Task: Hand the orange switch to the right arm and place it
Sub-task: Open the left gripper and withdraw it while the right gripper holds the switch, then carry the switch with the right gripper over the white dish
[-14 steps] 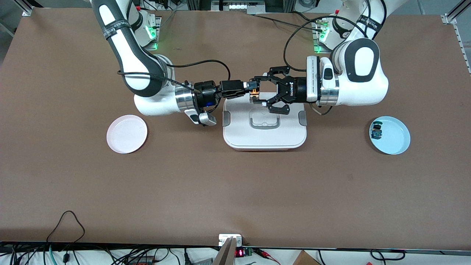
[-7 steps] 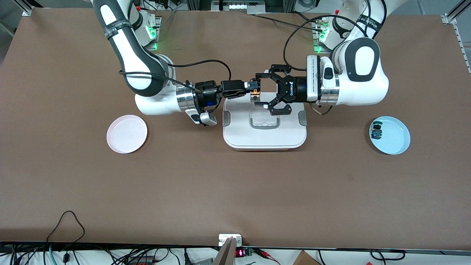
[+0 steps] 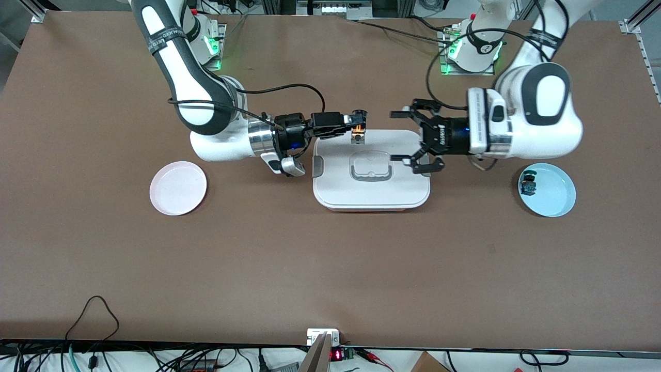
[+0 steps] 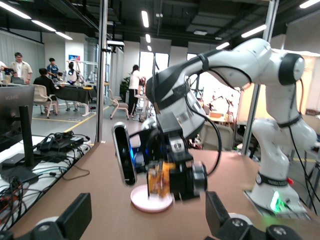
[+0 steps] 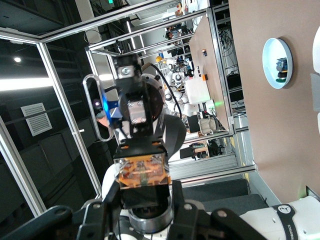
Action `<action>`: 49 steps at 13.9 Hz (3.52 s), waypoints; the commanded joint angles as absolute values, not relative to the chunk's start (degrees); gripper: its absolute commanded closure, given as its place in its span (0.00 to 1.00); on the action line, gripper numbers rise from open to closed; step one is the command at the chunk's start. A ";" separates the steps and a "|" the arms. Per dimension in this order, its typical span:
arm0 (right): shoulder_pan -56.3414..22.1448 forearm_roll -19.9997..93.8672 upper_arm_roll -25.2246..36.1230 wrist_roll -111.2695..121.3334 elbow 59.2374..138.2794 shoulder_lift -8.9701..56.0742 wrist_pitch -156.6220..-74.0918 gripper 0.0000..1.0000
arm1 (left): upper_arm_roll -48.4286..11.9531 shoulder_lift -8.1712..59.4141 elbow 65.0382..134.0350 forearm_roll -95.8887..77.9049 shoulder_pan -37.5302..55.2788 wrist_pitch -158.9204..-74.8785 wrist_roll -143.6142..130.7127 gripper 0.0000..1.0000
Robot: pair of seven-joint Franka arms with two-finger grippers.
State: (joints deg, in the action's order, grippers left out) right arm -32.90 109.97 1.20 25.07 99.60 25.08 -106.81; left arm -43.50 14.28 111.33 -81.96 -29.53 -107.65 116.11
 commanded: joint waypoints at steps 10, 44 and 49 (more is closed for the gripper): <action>-29.28 97.84 8.53 25.93 99.40 23.12 -104.85 1.00 | -43.95 21.09 102.15 -50.30 -51.24 -87.10 115.75 0.00; -14.68 -10.63 8.53 73.92 109.77 21.97 -124.80 1.00 | -2.55 -1.14 94.40 -4.05 -8.00 -96.62 24.92 0.00; -14.77 -11.16 8.53 73.92 115.39 22.06 -132.17 1.00 | -3.08 -3.43 94.48 2.02 -4.48 -91.58 6.06 0.00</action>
